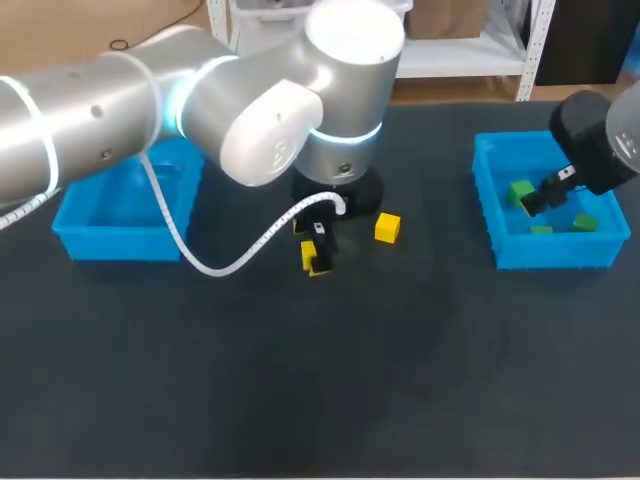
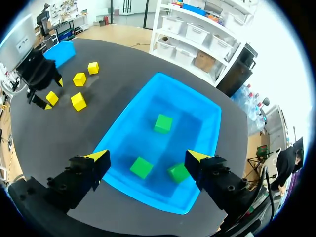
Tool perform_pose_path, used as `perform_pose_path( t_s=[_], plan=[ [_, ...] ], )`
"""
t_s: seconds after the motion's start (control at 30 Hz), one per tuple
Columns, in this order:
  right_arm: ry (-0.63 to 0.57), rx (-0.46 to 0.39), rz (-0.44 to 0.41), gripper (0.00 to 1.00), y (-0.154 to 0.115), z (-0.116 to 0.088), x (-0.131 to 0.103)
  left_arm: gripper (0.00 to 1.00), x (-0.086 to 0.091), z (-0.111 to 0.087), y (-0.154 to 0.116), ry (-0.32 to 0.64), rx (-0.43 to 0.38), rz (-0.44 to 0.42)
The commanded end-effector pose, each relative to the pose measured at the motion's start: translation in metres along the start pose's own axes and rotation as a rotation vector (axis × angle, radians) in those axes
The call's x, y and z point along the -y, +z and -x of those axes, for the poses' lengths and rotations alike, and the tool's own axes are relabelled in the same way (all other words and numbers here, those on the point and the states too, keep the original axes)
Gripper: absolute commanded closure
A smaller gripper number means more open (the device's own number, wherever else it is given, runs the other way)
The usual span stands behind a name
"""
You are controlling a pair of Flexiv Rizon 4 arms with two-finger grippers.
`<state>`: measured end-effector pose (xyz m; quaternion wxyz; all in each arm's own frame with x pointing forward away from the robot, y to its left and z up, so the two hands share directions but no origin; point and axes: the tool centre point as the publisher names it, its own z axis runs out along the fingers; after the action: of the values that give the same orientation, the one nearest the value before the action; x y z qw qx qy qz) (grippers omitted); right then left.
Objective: Put the green cubes in the right bin and the yellow cubes in the left bin.
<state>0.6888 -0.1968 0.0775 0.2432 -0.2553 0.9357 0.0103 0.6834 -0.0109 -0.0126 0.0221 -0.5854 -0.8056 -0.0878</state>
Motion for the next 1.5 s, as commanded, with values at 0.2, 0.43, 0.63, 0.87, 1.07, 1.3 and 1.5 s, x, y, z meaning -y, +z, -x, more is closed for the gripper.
perform_pose_path(
  t_s=[0.2, 0.43, 0.63, 0.87, 1.07, 1.3, 1.5],
  plan=[
    [0.001, 0.005, -0.006, 0.0, 0.0, -0.001, -0.001, 1.0, -0.007, -0.001, -0.003, -0.05, 0.022, 0.022],
    [0.001, 0.005, -0.006, 0.0, 0.0, -0.001, -0.001, 1.0, -0.034, -0.016, -0.023, -0.195, 0.098, 0.058],
    [0.001, 0.005, -0.006, 0.0, 0.0, -0.001, -0.001, 1.0, -0.087, -0.061, -0.066, -0.443, 0.227, 0.17],
    [0.001, 0.005, -0.006, 0.0, 0.0, -0.001, -0.001, 1.0, -0.132, -0.136, -0.099, -0.718, 0.292, 0.309],
    [0.001, 0.005, -0.006, 0.0, 0.0, -0.001, -0.001, 1.0, -0.15, -0.191, -0.091, -0.875, 0.23, 0.365],
    [0.001, 0.005, -0.006, 0.0, 0.0, -0.001, -0.001, 1.0, -0.159, -0.229, -0.063, -0.994, 0.158, 0.365],
    [0.001, 0.005, -0.006, 0.0, 0.0, -0.001, -0.001, 0.0, -0.159, -0.233, -0.044, -1.014, 0.131, 0.348]
  ],
)
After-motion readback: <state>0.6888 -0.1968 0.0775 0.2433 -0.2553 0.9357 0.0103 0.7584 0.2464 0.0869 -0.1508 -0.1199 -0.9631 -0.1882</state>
